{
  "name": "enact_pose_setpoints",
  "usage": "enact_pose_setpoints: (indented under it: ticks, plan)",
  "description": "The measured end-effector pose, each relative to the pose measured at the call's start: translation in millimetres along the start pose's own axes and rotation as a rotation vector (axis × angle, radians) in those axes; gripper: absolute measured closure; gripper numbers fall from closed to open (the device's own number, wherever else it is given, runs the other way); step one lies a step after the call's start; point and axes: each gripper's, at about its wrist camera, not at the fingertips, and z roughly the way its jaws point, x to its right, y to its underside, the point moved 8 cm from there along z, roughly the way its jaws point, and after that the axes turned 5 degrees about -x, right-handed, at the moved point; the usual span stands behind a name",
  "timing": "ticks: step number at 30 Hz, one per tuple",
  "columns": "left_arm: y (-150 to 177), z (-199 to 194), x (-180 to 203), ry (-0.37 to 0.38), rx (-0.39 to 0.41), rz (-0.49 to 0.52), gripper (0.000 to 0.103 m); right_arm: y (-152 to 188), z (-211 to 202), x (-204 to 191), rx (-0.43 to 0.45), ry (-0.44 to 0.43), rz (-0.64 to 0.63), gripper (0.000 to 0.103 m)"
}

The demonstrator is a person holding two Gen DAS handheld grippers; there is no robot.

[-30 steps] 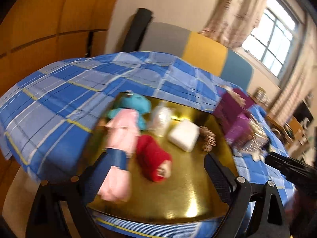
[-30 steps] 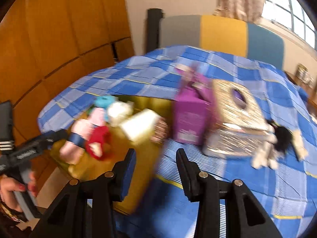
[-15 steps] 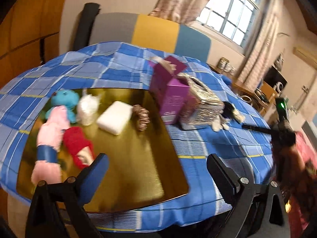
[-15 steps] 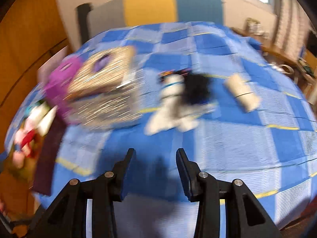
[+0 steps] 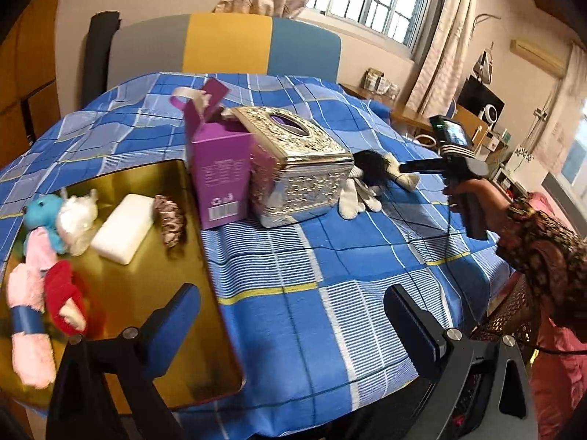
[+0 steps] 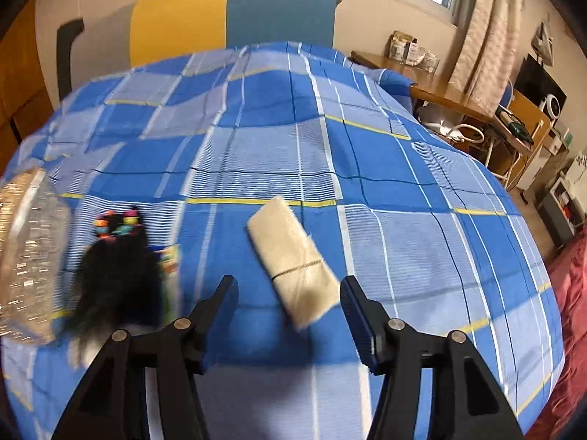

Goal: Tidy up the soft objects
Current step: 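Move the right gripper to the beige rolled bandage and grasp it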

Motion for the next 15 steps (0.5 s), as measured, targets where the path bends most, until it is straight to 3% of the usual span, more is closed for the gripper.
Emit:
enact_pose_setpoints:
  ticks: [4,12,15]
  plan:
    - [-11,12,13,0.002,-0.012,0.014,0.002,-3,34,3,-0.022,-0.013,-0.044,0.045]
    - [-43,42,64,0.073,-0.016,0.066,0.002,0,55,6,-0.035,-0.005,-0.101,0.045]
    - [-59,53,81,0.089,-0.010,0.075,0.002,-1,57,4,-0.049,-0.060,-0.060,0.048]
